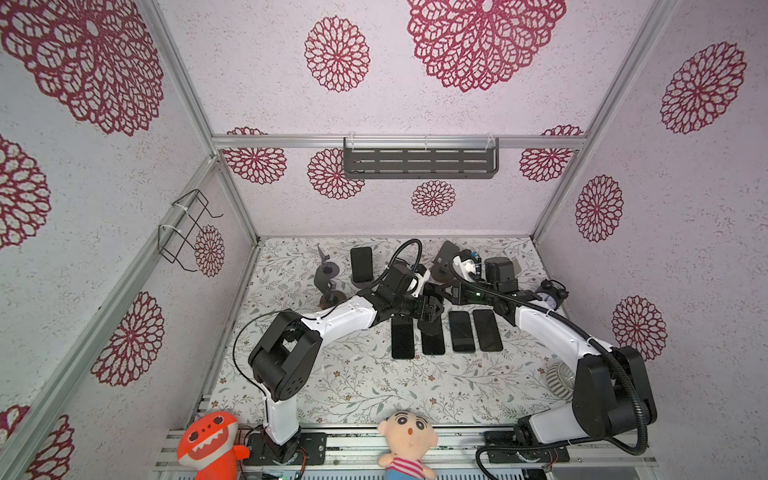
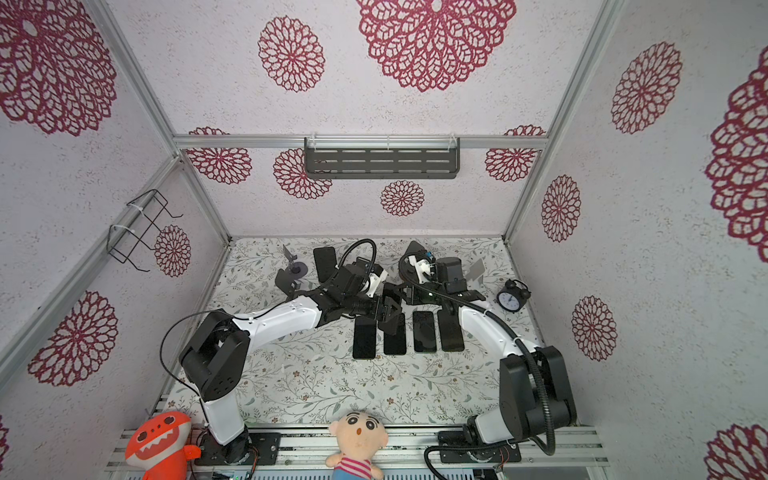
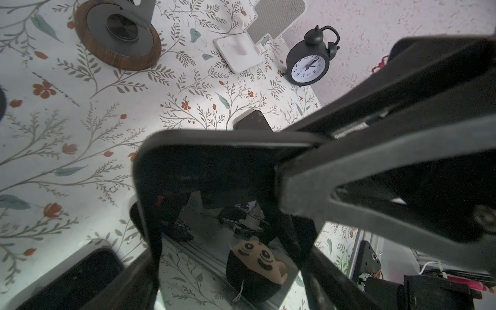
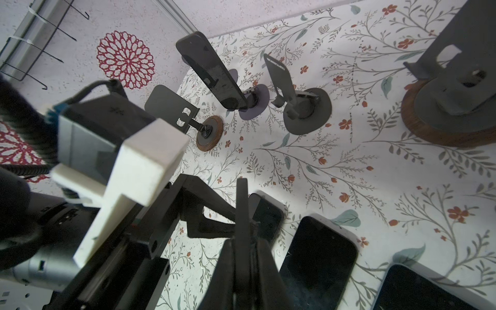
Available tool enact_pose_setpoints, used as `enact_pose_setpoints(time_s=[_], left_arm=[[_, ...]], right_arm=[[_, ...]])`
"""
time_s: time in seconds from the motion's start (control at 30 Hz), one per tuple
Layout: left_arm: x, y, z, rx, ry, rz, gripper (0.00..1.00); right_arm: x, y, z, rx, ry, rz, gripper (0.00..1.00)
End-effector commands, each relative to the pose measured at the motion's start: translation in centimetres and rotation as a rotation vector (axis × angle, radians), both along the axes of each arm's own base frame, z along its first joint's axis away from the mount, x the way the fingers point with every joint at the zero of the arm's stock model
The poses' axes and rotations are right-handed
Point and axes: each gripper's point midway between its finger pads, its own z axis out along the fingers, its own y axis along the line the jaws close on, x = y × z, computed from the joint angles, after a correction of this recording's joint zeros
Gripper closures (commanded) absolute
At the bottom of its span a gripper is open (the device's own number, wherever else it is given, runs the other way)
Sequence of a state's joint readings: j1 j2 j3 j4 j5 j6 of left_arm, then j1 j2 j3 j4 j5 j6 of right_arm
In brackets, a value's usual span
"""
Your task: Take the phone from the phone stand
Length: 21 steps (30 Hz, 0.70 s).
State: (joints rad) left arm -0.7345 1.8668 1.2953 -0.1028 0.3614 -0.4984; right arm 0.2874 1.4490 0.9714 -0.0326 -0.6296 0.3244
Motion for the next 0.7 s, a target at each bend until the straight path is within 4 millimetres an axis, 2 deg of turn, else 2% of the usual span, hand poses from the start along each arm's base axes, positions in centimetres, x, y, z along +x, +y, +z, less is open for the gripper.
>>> enact_pose_setpoints(time_s=[0.0,0.1,0.27,0.3,0.33,0.4,0.47,0.53,0.67], left_arm=[[0.3,-0.6,0.2,-0.007,-0.005,-0.012,0.24],[0.3,-0.5,0.3,-0.007,-0.005,-0.004,0.32],[0.5,0.0,0.6,0.001,-0.012,0.021,0.34],[0.5,0.2,0.7,0.005,-0.011,0.032,0.35],[0.6,0.3,0.7,0.009,-0.010,0.041,0.35],[0.8,0.8,0.5,0.021,0.003,0.065,0.36],[0.9,1.5,0.3,0.034,0.029,0.088,0.37],[0.9,2.4,-0.1,0.057,0.058,0.126,0.38],[0.2,4.8,-0.2,0.112,0.082,0.191,0.41]], right_arm=[[-0.3,0.6,3.8,0.067,-0.092,0.024,1.00],[-0.3,0.5,3.7,0.062,-0.091,0.022,1.00],[-0.3,0.6,3.7,0.060,-0.093,0.023,1.00],[-0.3,0.6,3.7,0.060,-0.094,0.022,0.97],[-0.3,0.5,3.7,0.058,-0.094,0.019,0.89],[-0.1,0.2,3.6,0.042,-0.095,-0.002,0.66],[0.3,-0.4,3.3,0.008,-0.098,-0.033,0.54],[0.7,-1.3,2.9,-0.040,-0.097,-0.084,0.48],[1.1,-3.3,2.3,-0.107,-0.106,-0.168,0.45]])
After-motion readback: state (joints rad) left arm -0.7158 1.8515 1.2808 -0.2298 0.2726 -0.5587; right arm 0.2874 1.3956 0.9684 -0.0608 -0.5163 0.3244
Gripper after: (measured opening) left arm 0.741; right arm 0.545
